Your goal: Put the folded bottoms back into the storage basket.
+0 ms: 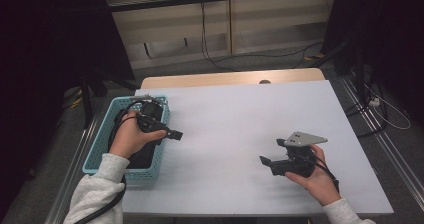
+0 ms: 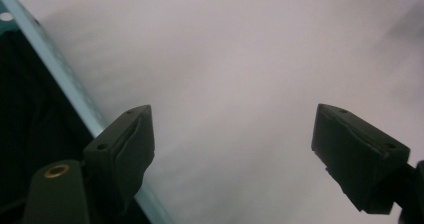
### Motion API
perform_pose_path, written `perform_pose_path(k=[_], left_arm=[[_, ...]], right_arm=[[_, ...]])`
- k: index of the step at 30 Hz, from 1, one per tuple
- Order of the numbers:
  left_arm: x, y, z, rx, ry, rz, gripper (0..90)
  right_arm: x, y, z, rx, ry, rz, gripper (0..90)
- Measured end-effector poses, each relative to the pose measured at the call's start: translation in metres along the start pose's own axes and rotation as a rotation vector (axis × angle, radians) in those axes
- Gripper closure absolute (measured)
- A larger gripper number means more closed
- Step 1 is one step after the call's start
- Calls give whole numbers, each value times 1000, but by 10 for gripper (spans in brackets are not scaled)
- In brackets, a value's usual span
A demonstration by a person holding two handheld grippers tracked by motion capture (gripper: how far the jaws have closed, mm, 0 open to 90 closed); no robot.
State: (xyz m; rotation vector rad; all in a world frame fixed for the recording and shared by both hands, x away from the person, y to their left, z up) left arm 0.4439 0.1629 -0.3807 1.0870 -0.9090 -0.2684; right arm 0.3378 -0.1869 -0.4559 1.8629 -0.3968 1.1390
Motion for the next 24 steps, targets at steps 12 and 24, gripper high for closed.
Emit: perform_pose_path(k=[12, 24], left_arm=[[-2, -13, 13, -25, -13, 2, 150], [2, -32, 37, -60, -57, 3, 139]], right_arm=[[-3, 4, 0, 5, 10, -2, 138], [-3, 7, 3, 8, 7, 1, 134]])
Point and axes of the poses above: each handheld gripper's, and its own axes: y roughly backward along the jaws, x roughly out of its top, z roughly to its right, the point moved 5 cm from there along -y, roughly forward along the jaws, and after that the axes turned 6 degrees about -y, right-handed, at the moved point
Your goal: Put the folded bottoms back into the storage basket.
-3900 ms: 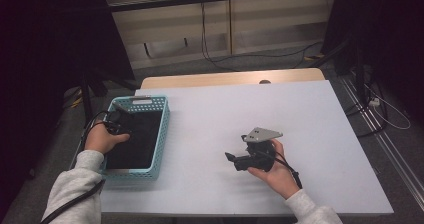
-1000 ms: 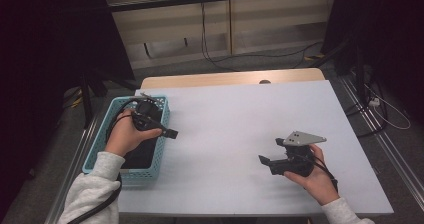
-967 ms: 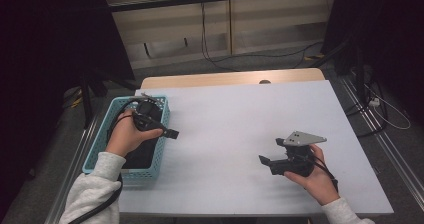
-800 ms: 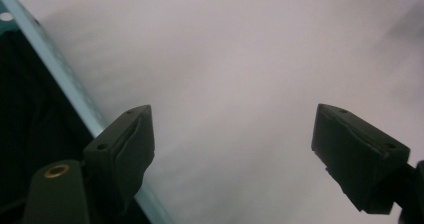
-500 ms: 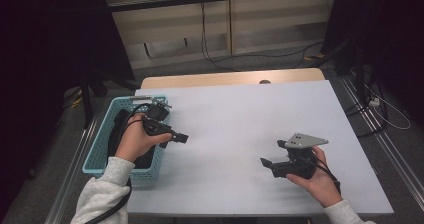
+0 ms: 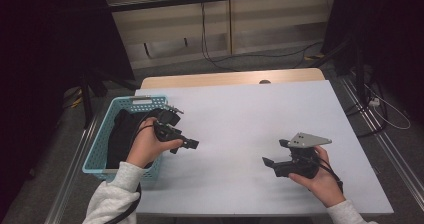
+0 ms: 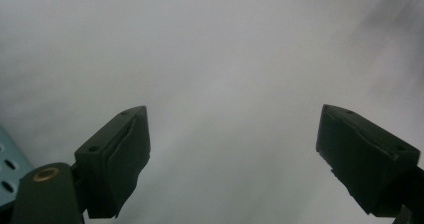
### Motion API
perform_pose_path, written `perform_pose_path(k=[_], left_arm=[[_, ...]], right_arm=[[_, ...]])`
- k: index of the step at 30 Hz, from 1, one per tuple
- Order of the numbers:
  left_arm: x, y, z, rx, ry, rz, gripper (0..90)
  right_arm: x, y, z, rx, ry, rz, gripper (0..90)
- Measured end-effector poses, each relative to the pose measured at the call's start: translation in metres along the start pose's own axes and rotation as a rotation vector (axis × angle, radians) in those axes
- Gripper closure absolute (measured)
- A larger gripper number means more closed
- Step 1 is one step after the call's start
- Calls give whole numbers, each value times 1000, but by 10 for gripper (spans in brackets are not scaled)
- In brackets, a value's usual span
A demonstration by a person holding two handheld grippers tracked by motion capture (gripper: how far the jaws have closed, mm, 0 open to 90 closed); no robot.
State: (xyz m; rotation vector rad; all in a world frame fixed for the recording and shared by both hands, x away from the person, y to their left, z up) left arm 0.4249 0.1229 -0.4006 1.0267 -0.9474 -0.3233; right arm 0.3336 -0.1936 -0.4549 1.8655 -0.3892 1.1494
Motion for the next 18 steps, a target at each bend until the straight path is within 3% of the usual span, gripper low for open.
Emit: perform_pose_path(k=[18], left_arm=[[-15, -18, 11, -30, 1, 34, 108]], right_arm=[[-1, 3, 1, -14, -1, 1, 132]])
Point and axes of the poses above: each handheld gripper's, and its own axes: y roughly backward along the jaws, x roughly out of its top, z roughly to its right, the point moved 5 cm from there along -y, roughly forward along the jaws, and after that the axes turned 6 degrees about -y, right-handed, at the moved point
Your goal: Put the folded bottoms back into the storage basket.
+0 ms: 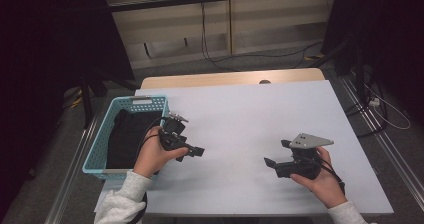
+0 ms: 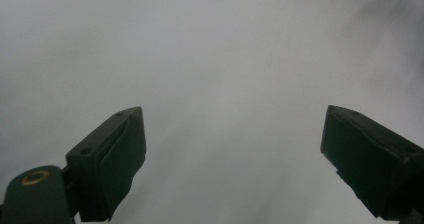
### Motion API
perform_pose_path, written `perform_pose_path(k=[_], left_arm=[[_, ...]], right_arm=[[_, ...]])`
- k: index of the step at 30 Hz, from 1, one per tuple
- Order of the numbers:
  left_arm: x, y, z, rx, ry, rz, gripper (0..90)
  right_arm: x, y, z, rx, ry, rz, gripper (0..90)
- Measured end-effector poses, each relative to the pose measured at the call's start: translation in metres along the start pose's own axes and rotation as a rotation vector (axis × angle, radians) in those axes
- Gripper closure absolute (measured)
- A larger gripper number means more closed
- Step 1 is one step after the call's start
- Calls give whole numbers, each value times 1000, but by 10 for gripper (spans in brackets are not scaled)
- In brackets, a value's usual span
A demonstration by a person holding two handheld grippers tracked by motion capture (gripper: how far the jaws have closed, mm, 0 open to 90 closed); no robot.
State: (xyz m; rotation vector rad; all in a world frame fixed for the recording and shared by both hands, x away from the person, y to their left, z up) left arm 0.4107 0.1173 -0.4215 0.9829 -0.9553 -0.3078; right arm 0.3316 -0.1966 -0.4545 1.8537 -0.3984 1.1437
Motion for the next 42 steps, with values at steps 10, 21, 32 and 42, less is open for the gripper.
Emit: perform_pose_path(k=[10, 21, 32, 42], left_arm=[[-12, -1, 4, 2, 19, 37, 104], [-25, -8, 7, -10, 28, 60, 104], [-35, -11, 6, -6, 21, 71, 106], [-45, -13, 6, -23, 12, 85, 104]], right_arm=[[-2, 5, 1, -3, -1, 2, 131], [-9, 15, 6, -10, -6, -3, 130], [-16, 19, 11, -15, -2, -24, 130], [-21, 22, 14, -23, -4, -32, 131]])
Point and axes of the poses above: each handheld gripper's, and its own axes: y roughly backward along the jaws, x roughly out of its top, z roughly to its right, the point moved 5 cm from there along -y, roughly forward along the jaws, and after that the axes turned 6 degrees about -y, right-handed, at the moved point
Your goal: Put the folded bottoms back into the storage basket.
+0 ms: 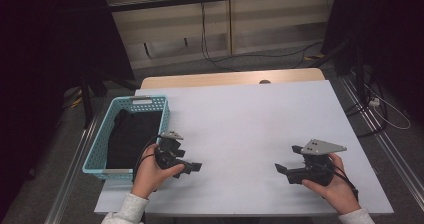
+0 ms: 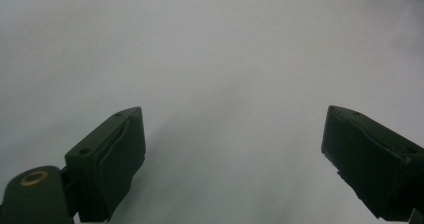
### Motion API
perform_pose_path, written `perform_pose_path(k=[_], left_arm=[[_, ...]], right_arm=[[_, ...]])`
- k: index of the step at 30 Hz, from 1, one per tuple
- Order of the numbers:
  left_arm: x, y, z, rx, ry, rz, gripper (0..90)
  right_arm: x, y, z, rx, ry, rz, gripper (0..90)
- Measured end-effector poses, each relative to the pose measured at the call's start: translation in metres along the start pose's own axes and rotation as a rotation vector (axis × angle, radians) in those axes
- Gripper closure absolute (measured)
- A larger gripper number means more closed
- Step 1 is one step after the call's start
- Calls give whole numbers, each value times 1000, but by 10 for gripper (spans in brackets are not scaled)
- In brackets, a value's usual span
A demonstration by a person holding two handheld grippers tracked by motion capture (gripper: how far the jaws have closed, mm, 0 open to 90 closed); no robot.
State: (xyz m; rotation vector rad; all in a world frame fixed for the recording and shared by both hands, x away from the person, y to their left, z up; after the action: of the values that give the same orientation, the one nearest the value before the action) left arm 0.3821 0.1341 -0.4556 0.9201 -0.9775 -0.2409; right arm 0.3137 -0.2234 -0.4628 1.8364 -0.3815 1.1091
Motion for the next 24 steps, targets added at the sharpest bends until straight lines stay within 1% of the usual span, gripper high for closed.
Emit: perform_pose_path(k=[6, 7, 9, 15, 18, 20, 24], left_arm=[[-5, 1, -2, 0, -15, 5, 106], [-5, 1, -1, -2, -9, 9, 105], [-5, 2, -2, -2, -20, 9, 106], [-7, 3, -2, -6, -17, 20, 104], [-8, 4, -2, -7, -23, 19, 103], [-8, 4, -2, -7, -19, 27, 103], [-11, 3, -2, -14, -27, 17, 98]], right_arm=[[-3, 2, 2, 2, 4, -12, 130], [-3, 3, 2, 0, 4, -11, 130], [-4, 4, 3, -4, 3, -9, 129], [-6, 7, 6, -9, -1, -9, 129], [-7, 8, 7, -10, -6, -10, 129], [-7, 9, 8, -11, -5, -12, 130], [-9, 10, 9, -12, -6, -14, 129]])
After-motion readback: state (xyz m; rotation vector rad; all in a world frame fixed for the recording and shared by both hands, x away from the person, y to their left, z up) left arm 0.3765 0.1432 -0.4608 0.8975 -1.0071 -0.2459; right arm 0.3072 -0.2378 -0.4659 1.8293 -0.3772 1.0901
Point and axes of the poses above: each handheld gripper's, and its own axes: y roughly backward along the jaws, x roughly out of its top, z roughly to its right, the point moved 5 cm from there along -y, roughly forward along the jaws, and after that the axes turned 6 degrees about -y, right-handed, at the moved point
